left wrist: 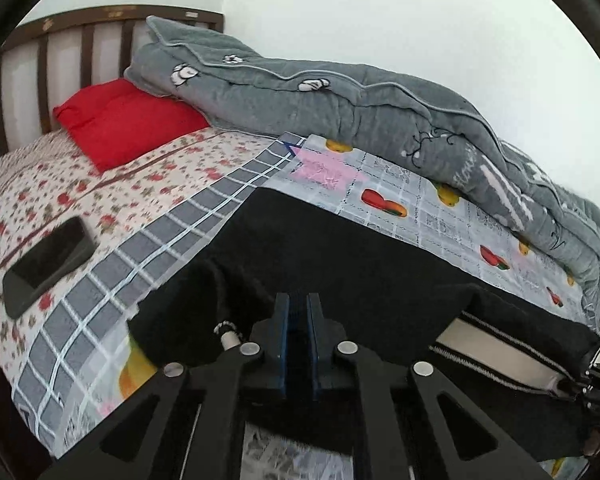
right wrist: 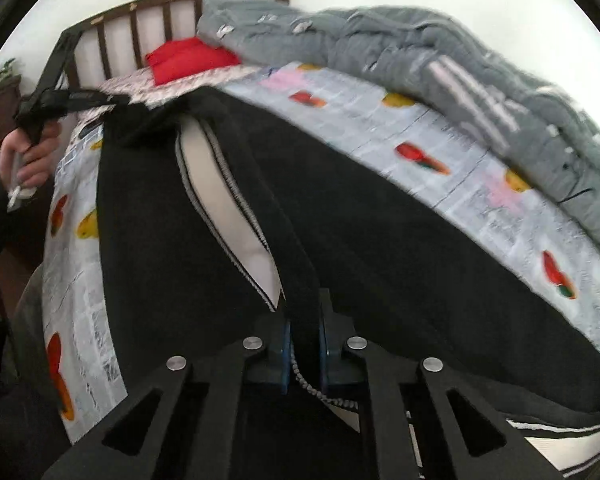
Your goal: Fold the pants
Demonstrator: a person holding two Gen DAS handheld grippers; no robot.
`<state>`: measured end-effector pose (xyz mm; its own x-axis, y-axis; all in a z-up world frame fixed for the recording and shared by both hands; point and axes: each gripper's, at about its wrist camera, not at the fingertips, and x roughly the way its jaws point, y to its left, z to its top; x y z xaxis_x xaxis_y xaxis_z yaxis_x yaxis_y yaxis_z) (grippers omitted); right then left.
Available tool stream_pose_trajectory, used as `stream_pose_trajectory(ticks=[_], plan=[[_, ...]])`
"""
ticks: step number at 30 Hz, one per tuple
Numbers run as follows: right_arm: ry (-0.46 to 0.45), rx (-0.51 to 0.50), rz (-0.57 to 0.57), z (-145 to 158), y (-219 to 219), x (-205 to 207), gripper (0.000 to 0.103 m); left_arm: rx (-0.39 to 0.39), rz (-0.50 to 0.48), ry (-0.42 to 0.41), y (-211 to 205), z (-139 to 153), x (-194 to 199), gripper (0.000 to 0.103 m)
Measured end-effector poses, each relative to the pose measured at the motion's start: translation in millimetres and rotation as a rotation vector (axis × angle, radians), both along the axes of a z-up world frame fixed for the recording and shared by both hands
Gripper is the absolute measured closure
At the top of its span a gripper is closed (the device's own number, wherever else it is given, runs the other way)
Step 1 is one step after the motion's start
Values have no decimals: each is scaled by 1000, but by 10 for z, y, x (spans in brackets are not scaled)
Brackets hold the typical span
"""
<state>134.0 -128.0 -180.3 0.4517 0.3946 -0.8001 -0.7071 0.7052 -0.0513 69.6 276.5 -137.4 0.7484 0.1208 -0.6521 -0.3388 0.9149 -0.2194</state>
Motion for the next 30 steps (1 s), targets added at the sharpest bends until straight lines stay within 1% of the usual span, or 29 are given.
stream_pose_trajectory(ticks=[1, 2, 3, 5, 6, 10, 12, 13, 14, 16, 17, 18, 20, 23, 24, 27, 29, 30], plan=[[-11, 10, -13, 38, -16, 5, 94, -9, -1, 2, 7, -10, -31, 66], [-20, 19, -32, 82, -32, 21, 94, -28, -7, 0, 11, -25, -98, 55], [-29, 27, -49, 131, -36, 50, 94, -36, -11, -9, 5, -27, -133, 39], [-44, 31, -63, 186, -19, 111, 94, -33, -28, -47, -22, -24, -262, 38], [-48, 27, -70, 203, -9, 143, 94, -20, -39, -50, -47, -25, -301, 38], [-55, 29, -89, 223, 8, 207, 94, 51, -46, 10, -102, -95, -288, 38], [-59, 35, -98, 222, 6, 214, 94, 80, -48, 37, -111, -145, -239, 38], [-58, 39, -101, 218, 8, 217, 94, 88, -55, 42, -119, -161, -220, 41], [-58, 40, -105, 210, 6, 220, 94, 105, -65, 46, -132, -180, -179, 47], [-63, 36, -111, 202, 7, 243, 94, 170, -52, 77, -154, -207, -93, 81], [-68, 35, -118, 204, 9, 262, 94, 215, -40, 93, -160, -215, -25, 81], [-74, 36, -130, 213, 9, 297, 94, 234, -30, 83, -139, -199, 36, 82], [-79, 29, -164, 236, 22, 414, 94, 205, -32, 26, -55, -114, 136, 82], [-92, -1, -220, 252, 76, 666, 94, 170, 10, -70, 145, 98, 358, 83], [-94, -11, -234, 249, 101, 741, 94, 162, 24, -88, 194, 140, 426, 85], [-85, -53, -270, 191, 198, 1026, 93, 123, 50, -127, 391, 248, 741, 87], [-74, -76, -285, 121, 249, 1199, 93, 124, 66, -135, 476, 271, 960, 87], [-64, -89, -295, 73, 265, 1281, 93, 128, 75, -125, 516, 261, 1086, 87]])
